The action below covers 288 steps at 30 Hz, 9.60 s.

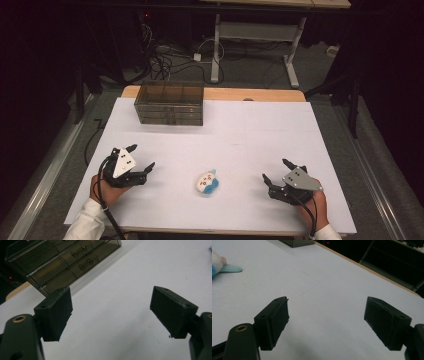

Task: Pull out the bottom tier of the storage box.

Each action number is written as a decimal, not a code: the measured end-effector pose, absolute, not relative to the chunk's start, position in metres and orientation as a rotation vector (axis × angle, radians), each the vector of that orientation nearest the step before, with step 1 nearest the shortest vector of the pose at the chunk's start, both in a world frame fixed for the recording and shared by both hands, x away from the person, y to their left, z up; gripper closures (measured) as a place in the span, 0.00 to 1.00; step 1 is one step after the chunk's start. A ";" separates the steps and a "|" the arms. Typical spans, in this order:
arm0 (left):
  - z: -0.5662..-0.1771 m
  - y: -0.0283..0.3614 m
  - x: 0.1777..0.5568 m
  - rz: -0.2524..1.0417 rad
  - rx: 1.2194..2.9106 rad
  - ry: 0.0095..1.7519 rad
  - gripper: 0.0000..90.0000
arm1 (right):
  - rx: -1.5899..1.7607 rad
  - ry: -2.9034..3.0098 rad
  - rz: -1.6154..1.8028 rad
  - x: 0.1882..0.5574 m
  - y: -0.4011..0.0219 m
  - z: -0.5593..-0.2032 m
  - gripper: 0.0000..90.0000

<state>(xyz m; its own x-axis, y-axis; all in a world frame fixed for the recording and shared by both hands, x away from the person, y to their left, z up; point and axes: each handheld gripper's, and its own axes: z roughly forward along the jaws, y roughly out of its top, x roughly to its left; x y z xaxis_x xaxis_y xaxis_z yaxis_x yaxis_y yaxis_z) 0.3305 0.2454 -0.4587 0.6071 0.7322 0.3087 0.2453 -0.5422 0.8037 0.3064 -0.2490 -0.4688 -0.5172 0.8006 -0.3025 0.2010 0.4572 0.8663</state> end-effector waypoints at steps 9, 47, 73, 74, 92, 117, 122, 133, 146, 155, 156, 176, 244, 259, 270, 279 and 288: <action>-0.467 0.241 0.330 0.843 2.143 0.783 0.21 | 0.823 1.988 1.048 0.310 -0.245 -0.469 0.23; -0.465 0.201 0.356 1.013 2.213 0.639 0.23 | 0.841 1.987 0.994 0.297 -0.253 -0.473 0.23; -0.483 0.189 0.415 1.189 2.313 0.620 0.36 | 0.846 2.000 0.994 0.301 -0.247 -0.475 0.23; -0.483 0.188 0.417 1.201 2.320 0.618 0.36 | 0.841 2.003 0.998 0.303 -0.245 -0.474 0.23; -0.512 0.155 0.464 1.545 2.408 0.444 0.58 | 0.786 2.054 1.013 0.315 -0.231 -0.478 0.23; -0.527 0.156 0.473 1.749 2.395 0.369 0.83 | 0.812 2.034 0.996 0.303 -0.239 -0.478 0.23; -0.528 0.155 0.472 1.766 2.405 0.355 0.85 | 0.817 2.034 0.995 0.303 -0.240 -0.478 0.23; -0.528 0.158 0.463 1.764 2.408 0.341 0.85 | 0.818 2.035 0.994 0.303 -0.240 -0.478 0.23; -0.524 0.162 0.445 1.689 2.415 0.368 0.84 | 0.818 2.035 0.988 0.303 -0.240 -0.478 0.23; -0.505 0.174 0.438 1.418 2.270 0.533 0.84 | 0.818 2.034 0.987 0.303 -0.240 -0.478 0.23; -0.501 0.176 0.438 1.400 2.248 0.544 0.84 | 0.817 2.034 0.986 0.303 -0.240 -0.478 0.23; -0.468 0.200 0.479 1.011 2.170 0.898 0.92 | 0.813 2.037 0.986 0.303 -0.240 -0.478 0.23; -0.481 0.246 0.478 0.842 2.279 1.070 0.91 | 0.807 2.034 0.973 0.301 -0.241 -0.477 0.23; -0.480 0.253 0.476 0.847 2.290 1.072 0.91 | 0.803 2.041 0.976 0.300 -0.242 -0.477 0.23; -0.468 0.241 0.465 0.883 2.236 0.963 0.88 | 0.803 2.044 0.977 0.301 -0.242 -0.477 0.23; -0.446 0.221 0.439 0.846 2.136 0.865 0.85 | 0.797 2.044 0.981 0.300 -0.242 -0.477 0.23; -0.434 0.203 0.408 0.778 2.073 0.749 0.76 | 0.788 2.043 0.986 0.300 -0.241 -0.476 0.23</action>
